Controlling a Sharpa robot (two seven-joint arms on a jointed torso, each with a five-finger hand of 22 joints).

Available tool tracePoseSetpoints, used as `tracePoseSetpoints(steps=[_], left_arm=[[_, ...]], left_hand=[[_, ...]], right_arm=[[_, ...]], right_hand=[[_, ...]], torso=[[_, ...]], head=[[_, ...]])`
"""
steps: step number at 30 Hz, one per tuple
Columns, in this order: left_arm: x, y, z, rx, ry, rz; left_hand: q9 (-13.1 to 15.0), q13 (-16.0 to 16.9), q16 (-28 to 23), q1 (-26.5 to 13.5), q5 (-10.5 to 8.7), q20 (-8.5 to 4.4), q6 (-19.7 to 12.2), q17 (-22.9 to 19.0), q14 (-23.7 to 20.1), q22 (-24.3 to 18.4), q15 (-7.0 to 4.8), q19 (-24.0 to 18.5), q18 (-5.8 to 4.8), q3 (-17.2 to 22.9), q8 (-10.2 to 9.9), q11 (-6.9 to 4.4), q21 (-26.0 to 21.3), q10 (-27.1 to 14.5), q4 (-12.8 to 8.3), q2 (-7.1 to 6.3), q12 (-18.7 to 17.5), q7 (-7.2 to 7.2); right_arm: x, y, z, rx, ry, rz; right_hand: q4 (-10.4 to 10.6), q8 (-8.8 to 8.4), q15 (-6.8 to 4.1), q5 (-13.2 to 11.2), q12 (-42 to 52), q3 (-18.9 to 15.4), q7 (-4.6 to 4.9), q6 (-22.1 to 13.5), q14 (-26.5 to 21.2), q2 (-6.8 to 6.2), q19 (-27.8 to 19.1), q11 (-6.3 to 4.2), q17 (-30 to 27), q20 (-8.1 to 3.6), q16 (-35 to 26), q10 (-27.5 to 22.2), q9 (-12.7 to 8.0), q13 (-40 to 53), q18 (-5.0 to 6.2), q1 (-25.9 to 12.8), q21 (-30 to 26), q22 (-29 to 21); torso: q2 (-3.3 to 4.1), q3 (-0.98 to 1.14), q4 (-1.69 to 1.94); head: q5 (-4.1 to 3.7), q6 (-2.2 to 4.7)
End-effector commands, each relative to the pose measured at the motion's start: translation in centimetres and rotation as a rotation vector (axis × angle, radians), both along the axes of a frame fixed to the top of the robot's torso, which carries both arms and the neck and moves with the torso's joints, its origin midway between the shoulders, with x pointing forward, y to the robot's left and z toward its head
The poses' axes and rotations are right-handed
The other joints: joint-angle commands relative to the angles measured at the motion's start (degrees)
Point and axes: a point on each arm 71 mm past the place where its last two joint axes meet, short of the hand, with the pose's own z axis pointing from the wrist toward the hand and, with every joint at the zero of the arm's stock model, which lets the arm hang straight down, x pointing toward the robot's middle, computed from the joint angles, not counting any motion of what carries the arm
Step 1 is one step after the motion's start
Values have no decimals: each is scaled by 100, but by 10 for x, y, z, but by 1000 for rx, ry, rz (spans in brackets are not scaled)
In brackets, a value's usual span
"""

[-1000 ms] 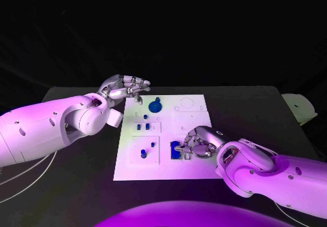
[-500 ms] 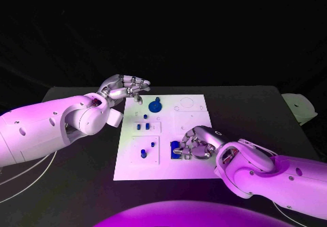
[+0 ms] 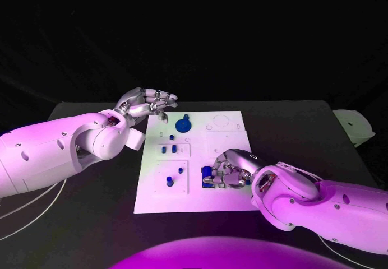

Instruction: Assemble the parts on the task board

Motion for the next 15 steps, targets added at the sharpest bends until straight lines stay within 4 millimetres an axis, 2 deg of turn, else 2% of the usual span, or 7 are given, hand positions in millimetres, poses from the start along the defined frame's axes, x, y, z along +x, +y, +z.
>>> tracePoseSetpoints(steps=[1,2,6,15], left_arm=[[-1,-2,1,-7,-2,-17],[-1,-2,1,-7,-2,-17],[-1,-2,1,-7,-3,-15],[-1,-1,1,-6,-2,-13]], left_hand=[[-7,9,18,-14,9,28,-48,-5,-29,-5,-1,-16,86,18,-10,-12,-28,-42,24,25,20,-3],[-7,9,18,-14,9,28,-48,-5,-29,-5,-1,-16,86,18,-10,-12,-28,-42,24,25,20,-3],[-7,9,18,-14,9,28,-48,-5,-29,-5,-1,-16,86,18,-10,-12,-28,-42,24,25,20,-3],[-7,9,18,-14,9,28,-48,-5,-29,-5,-1,-16,86,18,-10,-12,-28,-42,24,25,20,-3]], right_arm=[[-2,-1,-4,-50,10,28],[-2,-3,-4,-52,6,24],[0,-9,-3,-56,-7,1],[2,-17,-3,-52,0,-23]], right_hand=[[8,38,-46,-252,-18,-27,-26,33,520,54,587,-6,1091,-42,19,30,-22,463,-39,247,25,1508],[14,39,-45,-332,-16,-22,-24,33,521,68,587,-5,1092,-43,19,32,-31,466,-39,278,25,1508],[17,43,-46,-333,-6,-9,-28,40,522,96,587,-7,1097,-43,21,37,-35,474,-39,298,25,1508],[36,49,-49,-286,16,-4,-29,53,523,163,587,-8,1104,-44,24,52,-46,492,-39,276,25,1508]], torso=[[-8,-4,-4],[-6,-4,-4],[-5,5,-7],[-1,8,0]], head=[[3,-7],[2,-6],[3,-2],[4,-4]])
